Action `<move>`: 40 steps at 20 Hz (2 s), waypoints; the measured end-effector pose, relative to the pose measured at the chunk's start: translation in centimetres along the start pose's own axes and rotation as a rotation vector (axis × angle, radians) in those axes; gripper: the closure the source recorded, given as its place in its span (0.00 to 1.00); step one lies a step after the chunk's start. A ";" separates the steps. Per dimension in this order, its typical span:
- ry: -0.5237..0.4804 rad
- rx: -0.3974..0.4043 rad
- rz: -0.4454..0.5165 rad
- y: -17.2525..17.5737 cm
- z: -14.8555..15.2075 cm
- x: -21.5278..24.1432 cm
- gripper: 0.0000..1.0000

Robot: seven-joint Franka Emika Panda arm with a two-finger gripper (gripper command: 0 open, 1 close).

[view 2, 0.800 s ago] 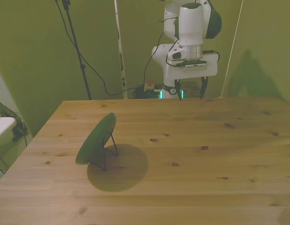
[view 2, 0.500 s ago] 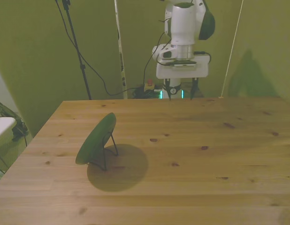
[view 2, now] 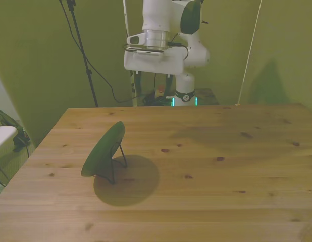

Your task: Unload the plate

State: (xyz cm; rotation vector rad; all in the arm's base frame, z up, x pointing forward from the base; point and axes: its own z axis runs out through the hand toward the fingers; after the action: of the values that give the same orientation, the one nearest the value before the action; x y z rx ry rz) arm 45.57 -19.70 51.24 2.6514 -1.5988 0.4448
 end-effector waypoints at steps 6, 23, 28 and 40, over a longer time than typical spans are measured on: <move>0.047 -0.011 0.076 0.0 0.6 7.9 0.00; 0.067 0.225 0.082 -1.1 -0.9 14.8 0.00; -0.066 0.309 0.051 -2.8 0.8 16.3 0.00; -0.262 0.325 0.014 -4.8 5.8 20.3 0.00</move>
State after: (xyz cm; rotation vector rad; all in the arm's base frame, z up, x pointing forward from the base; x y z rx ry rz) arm 59.96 -35.90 51.40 3.0513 -1.7461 0.4023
